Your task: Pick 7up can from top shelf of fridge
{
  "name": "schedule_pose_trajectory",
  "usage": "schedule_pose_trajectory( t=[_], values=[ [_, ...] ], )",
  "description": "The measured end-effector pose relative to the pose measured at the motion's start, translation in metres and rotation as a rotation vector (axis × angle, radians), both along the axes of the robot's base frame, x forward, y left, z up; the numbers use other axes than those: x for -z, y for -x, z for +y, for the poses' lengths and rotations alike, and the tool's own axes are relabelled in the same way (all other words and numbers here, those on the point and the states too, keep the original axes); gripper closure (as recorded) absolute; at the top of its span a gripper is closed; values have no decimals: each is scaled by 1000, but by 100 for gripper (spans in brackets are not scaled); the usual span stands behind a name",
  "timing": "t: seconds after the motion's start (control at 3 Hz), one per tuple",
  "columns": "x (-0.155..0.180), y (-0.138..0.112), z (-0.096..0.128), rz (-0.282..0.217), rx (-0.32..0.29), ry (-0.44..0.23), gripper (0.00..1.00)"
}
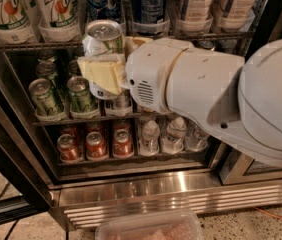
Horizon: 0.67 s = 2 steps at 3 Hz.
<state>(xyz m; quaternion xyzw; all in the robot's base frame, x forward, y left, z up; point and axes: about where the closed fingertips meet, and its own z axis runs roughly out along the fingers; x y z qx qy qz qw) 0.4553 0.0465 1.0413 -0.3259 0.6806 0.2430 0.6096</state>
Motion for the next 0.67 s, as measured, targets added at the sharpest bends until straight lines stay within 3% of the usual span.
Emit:
schedule_pose_trajectory(
  t=[0.67],
  values=[
    [15, 4, 11, 105, -195, -24, 100]
  ],
)
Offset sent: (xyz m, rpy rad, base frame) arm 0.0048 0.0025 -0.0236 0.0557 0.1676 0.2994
